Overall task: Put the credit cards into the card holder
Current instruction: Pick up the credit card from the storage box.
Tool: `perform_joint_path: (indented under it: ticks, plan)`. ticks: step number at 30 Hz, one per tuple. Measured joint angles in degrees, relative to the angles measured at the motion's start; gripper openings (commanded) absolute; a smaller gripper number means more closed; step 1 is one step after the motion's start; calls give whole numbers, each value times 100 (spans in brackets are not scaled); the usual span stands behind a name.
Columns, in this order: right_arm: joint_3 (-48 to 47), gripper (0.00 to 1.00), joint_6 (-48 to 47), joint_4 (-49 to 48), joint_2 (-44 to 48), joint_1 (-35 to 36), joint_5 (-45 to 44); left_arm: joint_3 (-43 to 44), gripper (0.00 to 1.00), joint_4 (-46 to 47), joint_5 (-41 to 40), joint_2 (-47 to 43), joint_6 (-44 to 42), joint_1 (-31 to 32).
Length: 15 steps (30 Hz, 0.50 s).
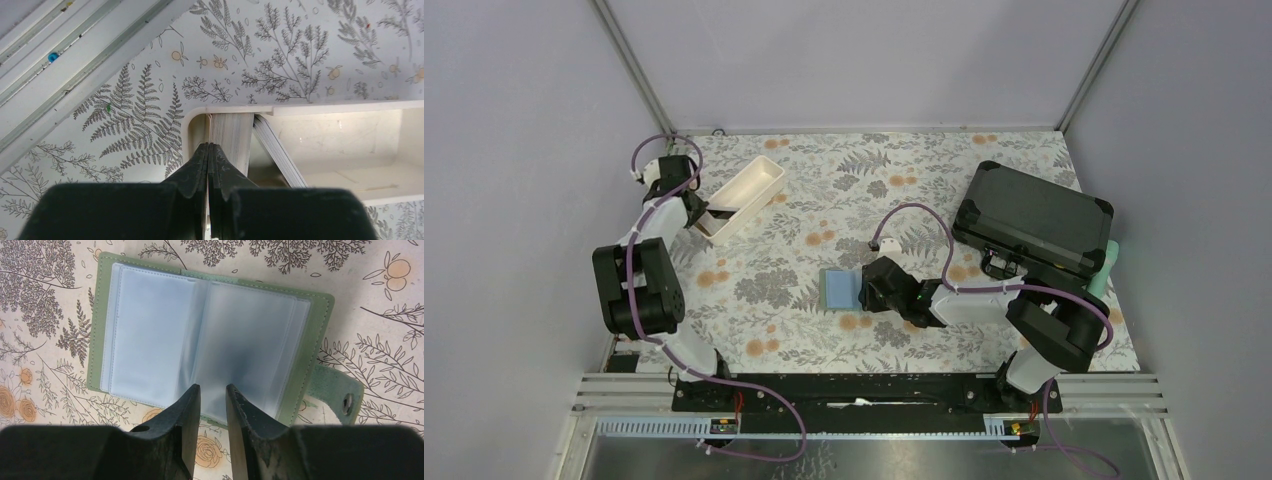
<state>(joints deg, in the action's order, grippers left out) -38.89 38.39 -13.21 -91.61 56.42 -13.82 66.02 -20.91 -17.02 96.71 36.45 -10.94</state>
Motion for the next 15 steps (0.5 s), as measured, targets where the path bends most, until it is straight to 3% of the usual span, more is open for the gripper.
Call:
perform_joint_path:
  ticks: [15]
  plan:
    - [0, 33, 2, 0, 0, 0, 0, -2, 0, -15, 2, -540, -24, 0]
